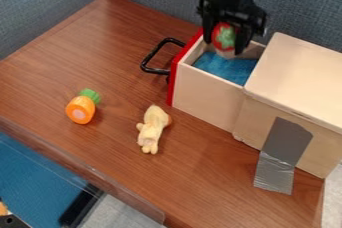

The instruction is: Put the red fruit on the drawer

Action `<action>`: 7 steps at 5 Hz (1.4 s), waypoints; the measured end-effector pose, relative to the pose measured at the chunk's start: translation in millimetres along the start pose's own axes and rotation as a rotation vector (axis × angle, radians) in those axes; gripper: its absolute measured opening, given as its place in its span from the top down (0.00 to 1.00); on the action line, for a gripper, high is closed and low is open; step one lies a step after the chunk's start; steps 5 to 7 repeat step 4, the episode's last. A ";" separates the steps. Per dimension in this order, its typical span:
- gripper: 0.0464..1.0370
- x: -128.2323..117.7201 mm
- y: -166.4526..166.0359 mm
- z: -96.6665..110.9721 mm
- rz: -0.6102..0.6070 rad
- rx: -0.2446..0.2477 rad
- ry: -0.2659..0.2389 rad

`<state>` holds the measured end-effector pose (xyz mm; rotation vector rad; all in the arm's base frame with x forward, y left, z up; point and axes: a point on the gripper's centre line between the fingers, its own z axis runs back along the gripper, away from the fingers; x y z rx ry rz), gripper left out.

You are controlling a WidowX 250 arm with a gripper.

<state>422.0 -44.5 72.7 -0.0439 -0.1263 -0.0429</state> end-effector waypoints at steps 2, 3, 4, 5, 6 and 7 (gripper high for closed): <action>0.03 -6.2 -2.1 -8.9 -0.020 0.015 0.021; 0.03 -8.8 -2.5 -0.9 -0.017 0.040 0.020; 0.04 -14.7 -0.8 32.7 0.001 0.057 -0.044; 0.04 -14.7 -0.8 32.7 0.001 0.057 -0.044; 0.04 -14.7 -0.8 32.7 0.001 0.057 -0.044; 0.04 -14.7 -0.8 32.7 0.001 0.057 -0.044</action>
